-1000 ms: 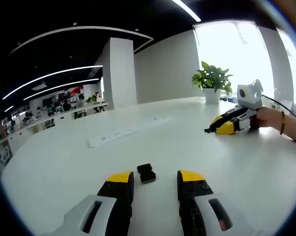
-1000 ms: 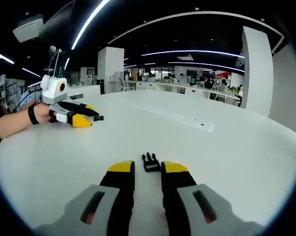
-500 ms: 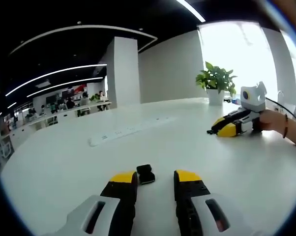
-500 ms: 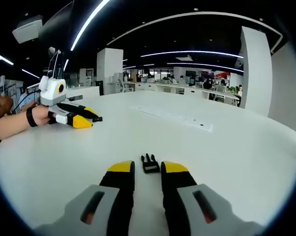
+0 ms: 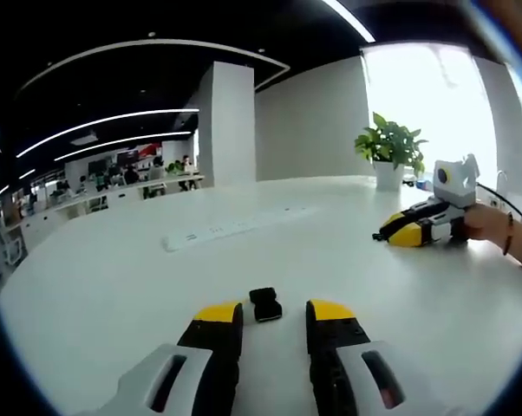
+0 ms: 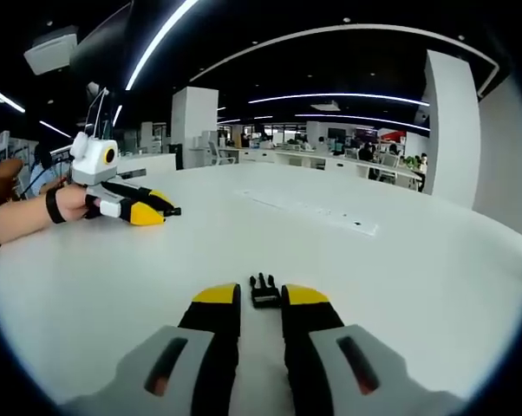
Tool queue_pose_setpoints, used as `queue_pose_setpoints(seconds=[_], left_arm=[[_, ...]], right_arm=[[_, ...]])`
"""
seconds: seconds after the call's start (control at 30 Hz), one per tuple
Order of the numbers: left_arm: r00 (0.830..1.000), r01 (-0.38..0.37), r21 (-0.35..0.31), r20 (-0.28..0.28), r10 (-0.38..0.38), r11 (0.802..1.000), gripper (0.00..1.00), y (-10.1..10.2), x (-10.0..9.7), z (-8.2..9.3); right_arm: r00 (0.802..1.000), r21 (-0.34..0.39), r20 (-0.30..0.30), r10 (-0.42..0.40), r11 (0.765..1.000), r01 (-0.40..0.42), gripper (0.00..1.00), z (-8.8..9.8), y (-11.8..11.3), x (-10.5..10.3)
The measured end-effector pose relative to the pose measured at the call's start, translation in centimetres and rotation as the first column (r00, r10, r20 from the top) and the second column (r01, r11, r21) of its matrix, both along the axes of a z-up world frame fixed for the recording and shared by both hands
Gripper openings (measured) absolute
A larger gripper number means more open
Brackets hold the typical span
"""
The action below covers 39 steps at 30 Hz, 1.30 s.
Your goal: Snap the two parts of the plastic buckle together until the buckle closes and remains connected.
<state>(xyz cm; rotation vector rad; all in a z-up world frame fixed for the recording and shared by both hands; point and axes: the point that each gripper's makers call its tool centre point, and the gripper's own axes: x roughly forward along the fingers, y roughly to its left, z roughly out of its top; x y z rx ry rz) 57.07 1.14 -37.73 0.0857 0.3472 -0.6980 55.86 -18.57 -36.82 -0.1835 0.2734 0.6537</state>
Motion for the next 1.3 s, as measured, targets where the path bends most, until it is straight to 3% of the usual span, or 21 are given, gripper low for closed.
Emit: queue_pose_setpoints(seconds=[0.23,1.3], left_arm=[[1.0,-0.013,-0.002,-0.001,0.013,1.0,0.25,0.08,-0.04,0.03],[0.998,-0.06,-0.004,-0.005,0.06,0.998,0.16,0.5,0.43,0.08]], right_arm=[[1.0,-0.005,0.002,0.014,1.0,-0.014,0.13,0.0,0.3,-0.24],[1.0,-0.008,0.005,0.002,1.0,-0.002,0.12,0.03,0.19,0.02]])
